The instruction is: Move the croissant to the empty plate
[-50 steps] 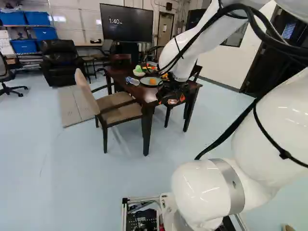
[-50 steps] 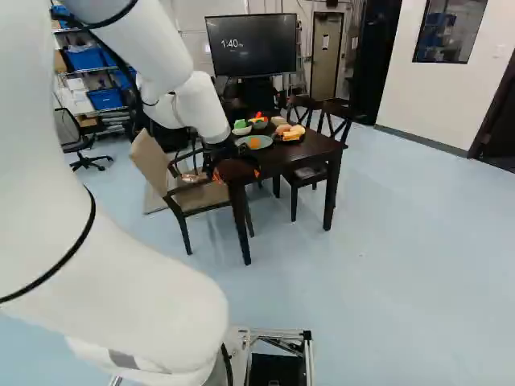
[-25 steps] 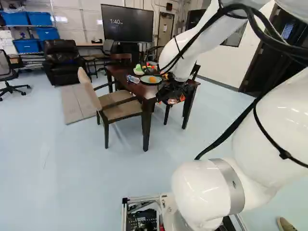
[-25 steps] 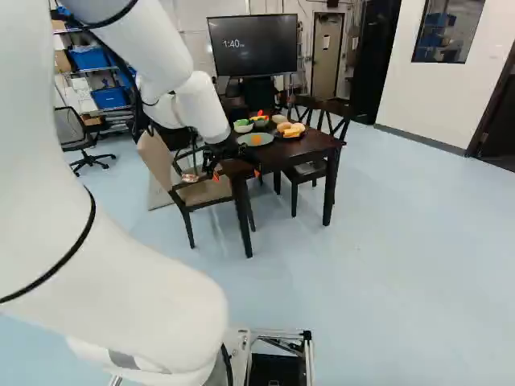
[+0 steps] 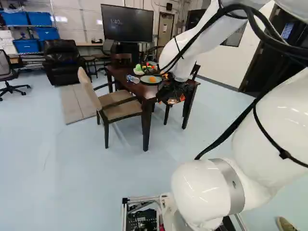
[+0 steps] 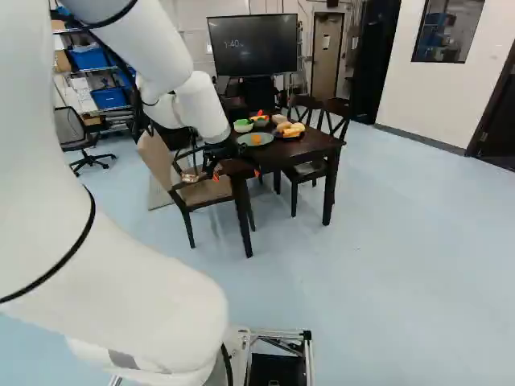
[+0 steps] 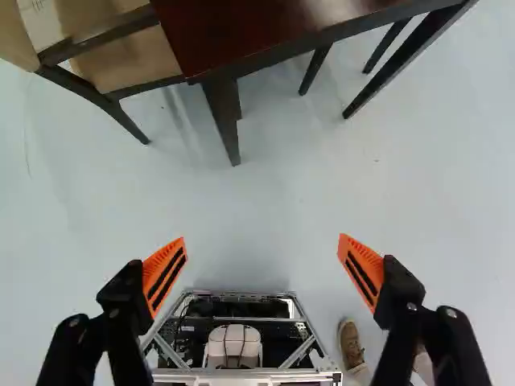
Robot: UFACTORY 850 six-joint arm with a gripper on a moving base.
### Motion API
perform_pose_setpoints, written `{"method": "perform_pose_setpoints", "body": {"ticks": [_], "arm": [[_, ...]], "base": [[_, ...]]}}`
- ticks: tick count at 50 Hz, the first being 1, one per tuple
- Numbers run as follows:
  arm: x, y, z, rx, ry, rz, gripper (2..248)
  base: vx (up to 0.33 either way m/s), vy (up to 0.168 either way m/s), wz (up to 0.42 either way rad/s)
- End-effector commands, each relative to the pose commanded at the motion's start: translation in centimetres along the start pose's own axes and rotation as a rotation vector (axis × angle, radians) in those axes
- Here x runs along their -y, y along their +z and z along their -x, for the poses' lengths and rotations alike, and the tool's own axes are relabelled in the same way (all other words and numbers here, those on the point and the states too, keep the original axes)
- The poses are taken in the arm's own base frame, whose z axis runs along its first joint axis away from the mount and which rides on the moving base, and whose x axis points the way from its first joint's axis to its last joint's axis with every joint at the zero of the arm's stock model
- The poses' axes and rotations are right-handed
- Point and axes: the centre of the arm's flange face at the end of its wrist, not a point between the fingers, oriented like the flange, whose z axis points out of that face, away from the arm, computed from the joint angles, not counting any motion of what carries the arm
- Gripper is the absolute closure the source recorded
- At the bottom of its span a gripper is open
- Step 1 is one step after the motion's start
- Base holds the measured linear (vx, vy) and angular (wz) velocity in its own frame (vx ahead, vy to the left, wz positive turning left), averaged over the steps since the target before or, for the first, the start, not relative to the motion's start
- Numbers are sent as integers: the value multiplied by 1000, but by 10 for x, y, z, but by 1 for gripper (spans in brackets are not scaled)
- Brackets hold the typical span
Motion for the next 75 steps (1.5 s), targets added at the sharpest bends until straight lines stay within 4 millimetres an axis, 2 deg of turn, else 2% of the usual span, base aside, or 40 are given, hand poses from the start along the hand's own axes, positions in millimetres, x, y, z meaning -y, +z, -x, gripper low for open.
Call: {"method": "perform_pose_setpoints", "body": {"ticks": [39, 75], "arm": [[4, 12, 13, -73, 8, -9, 3], [11, 36, 45, -234, 31, -23, 3]], "base": [[0, 0, 0], [0, 0, 0]]}}
